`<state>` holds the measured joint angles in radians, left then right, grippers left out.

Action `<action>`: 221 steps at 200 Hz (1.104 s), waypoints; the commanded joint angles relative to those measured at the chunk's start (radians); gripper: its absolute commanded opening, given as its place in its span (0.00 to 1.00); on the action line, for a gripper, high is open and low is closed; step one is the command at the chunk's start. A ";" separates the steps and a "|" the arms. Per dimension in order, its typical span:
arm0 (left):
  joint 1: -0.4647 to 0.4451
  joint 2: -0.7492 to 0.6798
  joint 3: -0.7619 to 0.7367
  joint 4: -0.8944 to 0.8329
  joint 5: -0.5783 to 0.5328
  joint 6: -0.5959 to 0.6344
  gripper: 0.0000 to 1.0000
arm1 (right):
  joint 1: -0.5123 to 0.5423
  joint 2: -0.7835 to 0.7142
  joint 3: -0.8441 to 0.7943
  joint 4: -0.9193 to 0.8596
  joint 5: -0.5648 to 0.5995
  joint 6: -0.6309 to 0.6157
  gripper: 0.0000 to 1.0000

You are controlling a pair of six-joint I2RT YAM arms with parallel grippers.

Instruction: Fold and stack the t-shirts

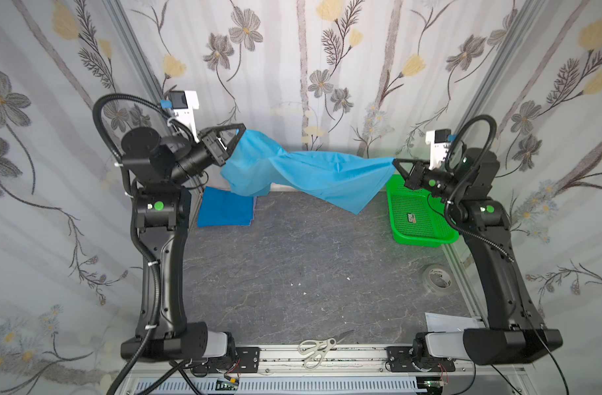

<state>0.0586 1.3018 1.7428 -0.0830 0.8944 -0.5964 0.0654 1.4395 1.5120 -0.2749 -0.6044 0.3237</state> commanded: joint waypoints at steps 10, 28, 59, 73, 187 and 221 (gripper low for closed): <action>-0.014 -0.222 -0.493 0.049 -0.093 0.047 0.00 | 0.023 -0.192 -0.375 0.152 0.059 0.036 0.00; -0.061 -0.333 -0.747 0.054 -0.142 0.036 0.00 | 0.036 -0.295 -0.574 0.130 0.098 0.037 0.00; -0.148 -0.479 -0.953 -0.050 -0.241 0.047 0.00 | 0.054 -0.418 -0.823 0.033 0.180 0.042 0.00; -0.171 -0.525 -0.994 -0.107 -0.277 0.052 0.00 | 0.056 -0.475 -0.894 -0.006 0.256 0.071 0.00; -0.198 -0.654 -1.291 -0.160 -0.472 -0.121 0.00 | 0.162 -0.528 -1.081 0.023 0.419 0.263 0.00; -0.198 -0.596 -1.299 -0.124 -0.456 -0.099 0.00 | 0.162 -0.491 -1.111 0.108 0.405 0.276 0.00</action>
<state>-0.1387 0.6621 0.4442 -0.2649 0.4461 -0.7067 0.2272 0.9180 0.4076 -0.2764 -0.1921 0.5758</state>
